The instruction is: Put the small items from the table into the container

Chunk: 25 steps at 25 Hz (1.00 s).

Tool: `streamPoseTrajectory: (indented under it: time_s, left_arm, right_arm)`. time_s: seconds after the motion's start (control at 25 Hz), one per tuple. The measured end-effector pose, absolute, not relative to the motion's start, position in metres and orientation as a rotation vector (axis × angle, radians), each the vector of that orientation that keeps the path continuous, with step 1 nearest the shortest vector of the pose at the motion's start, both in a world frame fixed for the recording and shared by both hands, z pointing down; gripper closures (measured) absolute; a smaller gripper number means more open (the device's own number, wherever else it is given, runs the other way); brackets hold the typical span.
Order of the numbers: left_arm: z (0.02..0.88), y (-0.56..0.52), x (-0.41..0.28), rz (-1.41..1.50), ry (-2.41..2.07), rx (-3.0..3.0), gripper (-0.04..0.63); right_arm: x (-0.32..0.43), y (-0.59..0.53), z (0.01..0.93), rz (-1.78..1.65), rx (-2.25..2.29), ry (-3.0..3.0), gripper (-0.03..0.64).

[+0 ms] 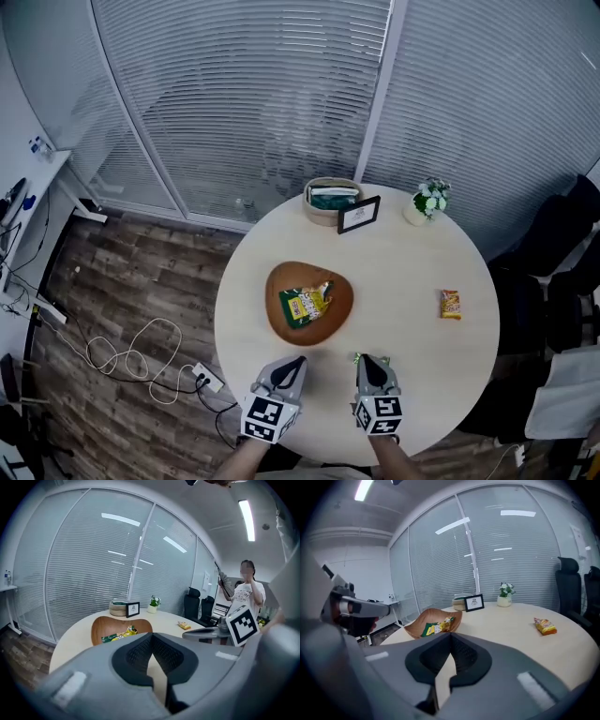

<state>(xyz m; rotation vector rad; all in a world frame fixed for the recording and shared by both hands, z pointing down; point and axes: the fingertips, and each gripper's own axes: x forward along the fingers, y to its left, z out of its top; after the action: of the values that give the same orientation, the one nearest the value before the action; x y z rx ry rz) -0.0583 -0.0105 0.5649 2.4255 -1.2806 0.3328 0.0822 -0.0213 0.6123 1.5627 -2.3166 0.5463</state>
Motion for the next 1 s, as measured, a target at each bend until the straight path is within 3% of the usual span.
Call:
streamPoseTrajectory:
  time_s: [0.32,0.52,0.64,0.84,1.0]
  left_arm:
    - [0.572,-0.006,-0.013,0.331,-1.15,2.468,0.603]
    - [0.581,-0.003,-0.001,0.357,-1.129,2.468,0.6]
    - [0.589,-0.002,0.001,0.381,-1.128,2.452,0.598]
    - [0.597,-0.001,0.0,0.402,-1.129,2.42,0.598]
    - [0.602,0.0,-0.004,0.41,-1.146,2.394,0.598]
  right_arm:
    - [0.13,0.024,0.633,0.599,1.61,-2.212,0.615]
    - [0.138,0.021,0.646,0.424,1.503,-2.207,0.608]
    - [0.129,0.015,0.657,0.29,1.355,-2.23,0.533]
    - [0.13,0.0,0.692,0.357,1.268,-2.184,0.439]
    - [0.129,-0.008,0.715,0.413,1.197,-2.112,0.41]
